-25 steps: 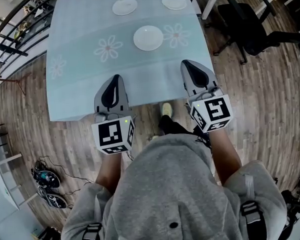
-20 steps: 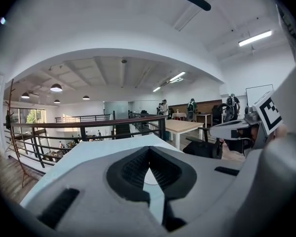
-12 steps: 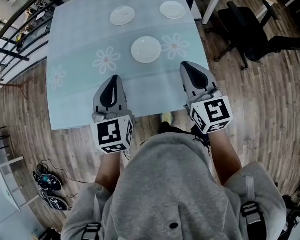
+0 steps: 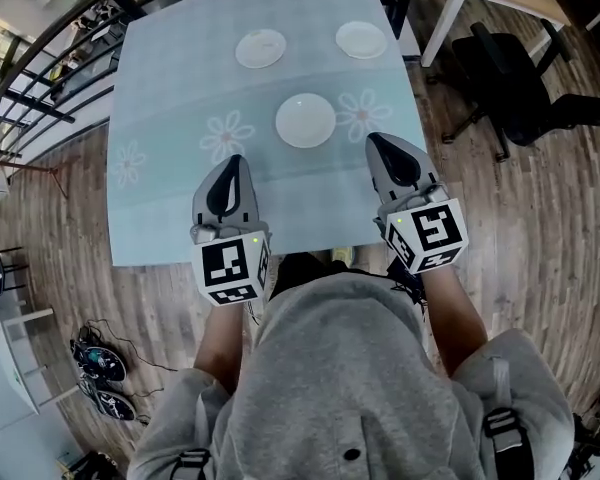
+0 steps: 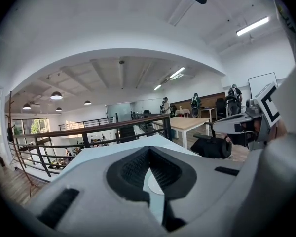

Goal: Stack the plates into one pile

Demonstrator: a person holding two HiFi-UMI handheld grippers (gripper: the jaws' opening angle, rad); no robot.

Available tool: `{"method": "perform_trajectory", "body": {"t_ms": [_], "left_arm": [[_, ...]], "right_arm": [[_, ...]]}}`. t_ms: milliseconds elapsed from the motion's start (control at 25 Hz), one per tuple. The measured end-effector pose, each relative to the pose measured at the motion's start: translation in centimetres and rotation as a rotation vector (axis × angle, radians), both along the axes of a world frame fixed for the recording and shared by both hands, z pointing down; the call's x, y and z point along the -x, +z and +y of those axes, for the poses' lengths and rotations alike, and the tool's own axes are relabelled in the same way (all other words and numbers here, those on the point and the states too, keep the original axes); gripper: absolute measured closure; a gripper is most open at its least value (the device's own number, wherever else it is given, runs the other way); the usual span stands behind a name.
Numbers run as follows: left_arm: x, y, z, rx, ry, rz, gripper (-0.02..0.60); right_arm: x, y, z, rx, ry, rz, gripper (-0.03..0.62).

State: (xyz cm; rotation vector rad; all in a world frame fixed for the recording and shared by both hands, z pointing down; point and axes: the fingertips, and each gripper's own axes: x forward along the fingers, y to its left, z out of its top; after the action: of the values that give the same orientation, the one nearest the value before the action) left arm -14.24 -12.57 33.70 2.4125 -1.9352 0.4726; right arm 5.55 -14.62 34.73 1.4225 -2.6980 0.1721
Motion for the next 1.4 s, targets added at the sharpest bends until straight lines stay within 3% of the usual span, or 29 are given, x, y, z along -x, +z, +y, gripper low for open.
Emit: {"method": "perform_trajectory", "body": {"t_ms": [240, 320, 360, 920, 1040, 1200, 1400], "left_arm": [[-0.3, 1.3, -1.5, 0.048, 0.067, -0.021, 0.556], [-0.3, 1.6, -2.2, 0.054, 0.087, -0.025, 0.479], [-0.3, 1.8, -2.6, 0.056, 0.096, -0.027, 0.471], [0.3, 6.1, -14.3, 0.109, 0.249, -0.199, 0.460], [0.6, 8.6, -17.0, 0.137, 0.277, -0.256, 0.460], [1.5, 11.5, -20.7, 0.146, 0.335, -0.386, 0.460], [3.3, 17.4, -25.8, 0.237, 0.371, -0.477, 0.460]], "right_arm": [[0.4, 1.0, -0.6, 0.024, -0.010, 0.012, 0.568], [0.4, 1.2, -0.8, 0.025, -0.004, 0.013, 0.568], [0.4, 1.3, -1.0, 0.025, 0.001, 0.015, 0.568], [-0.2, 4.0, -6.2, 0.097, 0.089, 0.046, 0.568], [0.0, 5.2, -7.6, 0.134, 0.101, 0.047, 0.568], [1.5, 6.3, -9.1, 0.166, 0.095, 0.054, 0.568], [3.0, 8.3, -10.7, 0.203, 0.083, 0.090, 0.568]]}}
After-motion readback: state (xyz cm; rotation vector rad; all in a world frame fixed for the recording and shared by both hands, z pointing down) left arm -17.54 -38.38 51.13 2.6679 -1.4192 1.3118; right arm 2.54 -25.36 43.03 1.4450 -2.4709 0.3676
